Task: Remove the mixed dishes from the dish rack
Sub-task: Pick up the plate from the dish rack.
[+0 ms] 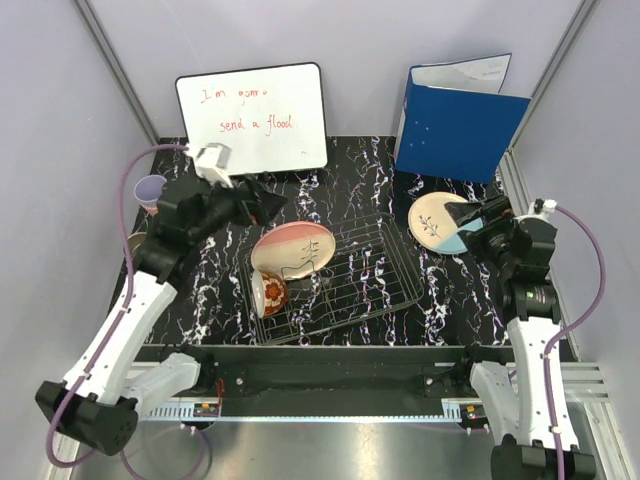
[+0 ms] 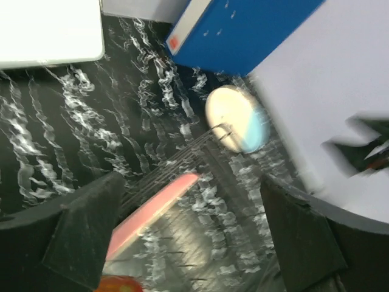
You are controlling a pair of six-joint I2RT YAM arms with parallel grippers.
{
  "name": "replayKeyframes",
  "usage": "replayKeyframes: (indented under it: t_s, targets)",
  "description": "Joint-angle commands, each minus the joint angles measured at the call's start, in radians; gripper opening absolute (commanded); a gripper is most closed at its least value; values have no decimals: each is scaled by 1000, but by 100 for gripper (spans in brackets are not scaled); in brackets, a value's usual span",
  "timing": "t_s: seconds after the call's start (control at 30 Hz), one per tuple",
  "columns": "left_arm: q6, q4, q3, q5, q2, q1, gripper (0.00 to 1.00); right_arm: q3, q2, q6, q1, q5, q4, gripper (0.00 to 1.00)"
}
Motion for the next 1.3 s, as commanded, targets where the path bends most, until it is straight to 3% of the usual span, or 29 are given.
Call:
replayKeyframes:
  t_s: [0.0, 0.03, 0.13, 0.47, 0.57, 0.7, 0.8, 0.83, 0.93, 1.27]
  targets:
    - [559, -132, 122, -186, 74, -221, 99, 6, -41, -45, 62, -125, 67, 100]
    - [659, -154, 131, -180, 91, -255, 99, 3, -55, -56, 85, -127, 69, 100]
    - [713, -223, 157, -102, 160, -288, 99, -11, -73, -91, 128, -128, 69, 100]
    - [716, -287, 177, -212, 315, -288, 98, -82, -139, -123, 187, -109, 75, 100]
    - [712, -298, 183, -183, 341, -288, 83, -94, -142, -134, 190, -102, 75, 100]
    - [703, -299, 162, -160, 336, -289, 52, -105, -125, -142, 188, -102, 81, 100]
    - [693, -298, 136, -157, 316, -289, 35, -109, -109, -136, 188, -109, 85, 100]
    - [690, -298, 120, -157, 300, -289, 21, -109, -104, -133, 188, -113, 96, 100]
    - [680, -295, 103, -169, 273, -291, 0, -117, -101, -117, 190, -121, 111, 100]
    - [675, -315, 145, -195, 264, -297, 0, -134, -113, -106, 188, -121, 122, 100]
